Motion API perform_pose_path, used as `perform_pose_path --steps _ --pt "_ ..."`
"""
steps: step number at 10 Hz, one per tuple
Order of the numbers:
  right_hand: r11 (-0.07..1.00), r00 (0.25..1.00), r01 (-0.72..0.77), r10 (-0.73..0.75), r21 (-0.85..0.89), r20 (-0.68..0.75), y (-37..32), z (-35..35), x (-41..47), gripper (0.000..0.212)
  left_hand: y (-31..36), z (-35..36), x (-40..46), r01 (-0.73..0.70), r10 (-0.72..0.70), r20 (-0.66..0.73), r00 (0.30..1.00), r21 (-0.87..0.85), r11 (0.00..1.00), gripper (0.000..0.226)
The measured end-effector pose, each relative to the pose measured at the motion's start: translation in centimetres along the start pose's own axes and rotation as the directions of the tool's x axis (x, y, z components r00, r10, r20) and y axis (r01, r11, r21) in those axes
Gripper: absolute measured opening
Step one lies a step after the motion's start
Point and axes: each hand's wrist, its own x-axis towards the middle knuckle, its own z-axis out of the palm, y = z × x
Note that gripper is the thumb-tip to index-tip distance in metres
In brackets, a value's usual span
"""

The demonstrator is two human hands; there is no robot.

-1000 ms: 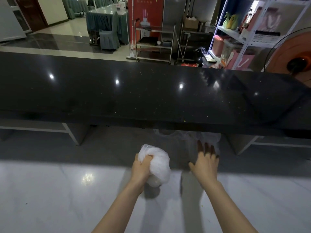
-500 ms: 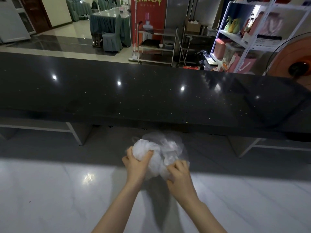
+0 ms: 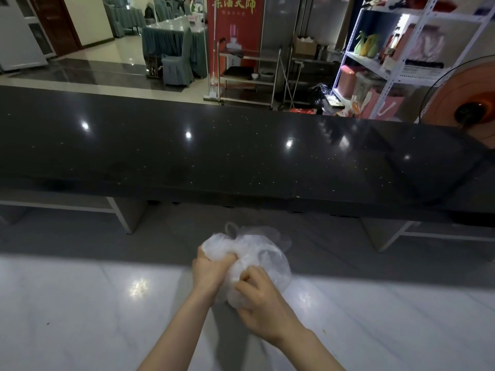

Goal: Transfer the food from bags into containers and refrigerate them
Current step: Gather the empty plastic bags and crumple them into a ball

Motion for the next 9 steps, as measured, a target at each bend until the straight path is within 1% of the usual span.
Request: perform_pose_path --steps 1,2,3,4,5,6,7,8,9 --pt "0.99 0.983 -0.079 0.097 0.116 -0.155 -0.7 -2.1 -0.4 0.048 -0.6 -1.0 0.2 -0.032 0.025 -0.063 0.998 -0.121 0.992 0.052" --pt "0.971 0.95 -0.177 0.212 0.162 -0.231 -0.1 -3.9 -0.3 0.084 0.1 -1.3 -0.6 -0.151 0.142 -0.075 0.987 -0.131 0.98 0.027" --pt "0.938 0.941 -0.316 0.329 0.145 -0.078 0.7 -4.8 0.6 0.111 1.3 -2.0 -1.4 -0.184 0.186 -0.01 0.982 -0.193 0.964 0.006" --pt "0.931 0.932 -0.362 0.359 0.051 0.056 1.2 -3.1 2.3 0.117 2.4 -1.7 -3.0 -0.045 0.072 0.177 0.982 -0.154 0.987 0.012" --pt "0.886 0.904 -0.424 0.426 0.186 0.03 0.2 -1.6 4.5 0.089 4.5 -1.2 -5.5 0.289 -0.174 -0.344 0.923 0.315 0.904 0.019" --pt "0.897 0.905 -0.419 0.426 0.143 -0.021 -0.9 -1.7 5.1 0.044 4.7 -0.3 -6.7 0.003 0.184 0.206 0.961 -0.673 0.74 0.013" --pt "0.896 0.895 -0.443 0.443 0.015 -0.044 -0.8 -2.4 4.2 0.048 4.3 -2.1 -5.7 0.157 0.167 0.436 0.884 -0.614 0.774 0.014" --pt "0.855 0.857 -0.511 0.515 0.087 -0.032 -0.2 -3.0 2.8 0.048 3.8 -2.6 -5.2 0.113 0.126 0.612 0.781 -0.336 0.935 0.021" --pt "0.853 0.847 -0.522 0.521 0.022 -0.105 1.0 -3.9 1.6 0.042 3.5 -3.7 -4.0 -0.149 0.178 0.481 0.859 -0.097 0.984 0.043"
